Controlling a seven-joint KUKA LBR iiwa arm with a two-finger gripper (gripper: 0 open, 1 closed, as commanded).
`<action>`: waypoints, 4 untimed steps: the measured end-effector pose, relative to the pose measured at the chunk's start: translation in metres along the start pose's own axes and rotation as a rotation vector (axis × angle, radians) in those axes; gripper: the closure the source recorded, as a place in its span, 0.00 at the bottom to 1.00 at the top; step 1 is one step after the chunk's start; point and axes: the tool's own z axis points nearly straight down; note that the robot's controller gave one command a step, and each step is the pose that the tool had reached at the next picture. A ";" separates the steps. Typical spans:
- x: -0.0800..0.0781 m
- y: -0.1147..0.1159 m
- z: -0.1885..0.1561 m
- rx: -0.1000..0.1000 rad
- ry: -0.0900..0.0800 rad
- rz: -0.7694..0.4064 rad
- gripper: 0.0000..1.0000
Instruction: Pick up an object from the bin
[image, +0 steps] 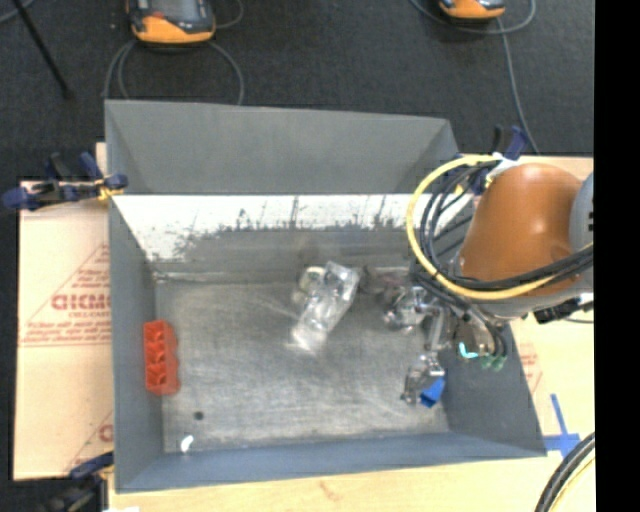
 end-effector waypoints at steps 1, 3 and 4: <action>-0.015 -0.040 0.107 0.000 -0.003 -0.304 0.00; -0.002 -0.096 0.105 0.002 -0.009 -0.615 1.00; -0.004 -0.082 -0.027 0.006 -0.014 -0.564 1.00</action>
Offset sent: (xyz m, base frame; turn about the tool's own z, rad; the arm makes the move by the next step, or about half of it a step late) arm 0.0147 -0.0389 -0.1054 -0.3056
